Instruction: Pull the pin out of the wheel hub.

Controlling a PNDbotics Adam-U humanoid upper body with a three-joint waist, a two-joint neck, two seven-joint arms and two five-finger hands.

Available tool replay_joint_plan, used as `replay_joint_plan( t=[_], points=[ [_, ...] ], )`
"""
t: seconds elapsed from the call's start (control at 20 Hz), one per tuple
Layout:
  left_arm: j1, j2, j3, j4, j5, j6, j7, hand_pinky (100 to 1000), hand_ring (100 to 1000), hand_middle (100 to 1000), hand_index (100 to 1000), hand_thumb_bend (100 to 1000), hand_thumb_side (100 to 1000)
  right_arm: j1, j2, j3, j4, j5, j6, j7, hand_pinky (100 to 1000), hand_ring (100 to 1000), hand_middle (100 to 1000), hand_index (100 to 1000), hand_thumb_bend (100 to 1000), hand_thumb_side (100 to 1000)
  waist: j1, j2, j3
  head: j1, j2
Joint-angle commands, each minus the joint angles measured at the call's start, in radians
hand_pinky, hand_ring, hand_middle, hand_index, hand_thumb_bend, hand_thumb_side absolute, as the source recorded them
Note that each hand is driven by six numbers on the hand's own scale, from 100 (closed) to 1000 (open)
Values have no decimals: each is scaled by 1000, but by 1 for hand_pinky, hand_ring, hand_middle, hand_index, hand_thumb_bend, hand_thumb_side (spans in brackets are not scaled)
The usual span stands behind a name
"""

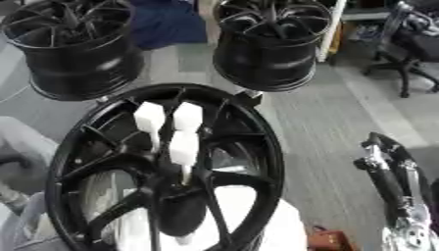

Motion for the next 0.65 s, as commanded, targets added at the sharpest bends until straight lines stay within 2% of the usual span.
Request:
replay_joint_plan(
  t=[0.05,0.15,0.2,0.25,0.65],
  points=[
    [-15,-19,7,-19,-2,4,5,623,627,645,825,100,757,-8,-6,-7,-14,-2,0,-2,607,509,648,783,100,550,1,-7,0,3,5],
    [-17,-28,5,-18,-3,5,5,623,626,646,825,100,743,-9,-6,-7,-15,-2,-1,-1,607,509,648,783,100,557,1,-7,-2,1,5],
    [-18,-30,4,-18,-3,6,4,622,626,646,825,100,759,-8,-6,-7,-15,-2,-1,-1,607,509,647,783,100,525,0,-6,-2,1,5],
    [-19,-33,3,-18,-3,6,3,623,625,645,825,100,765,-8,-6,-7,-15,-2,0,-1,607,509,648,783,100,549,0,-6,-1,2,5],
    [-17,-45,-8,-20,-4,11,-17,623,624,643,824,100,777,-8,-5,-6,-16,-3,-1,0,607,509,647,782,100,546,-2,-6,0,0,5]
  ],
)
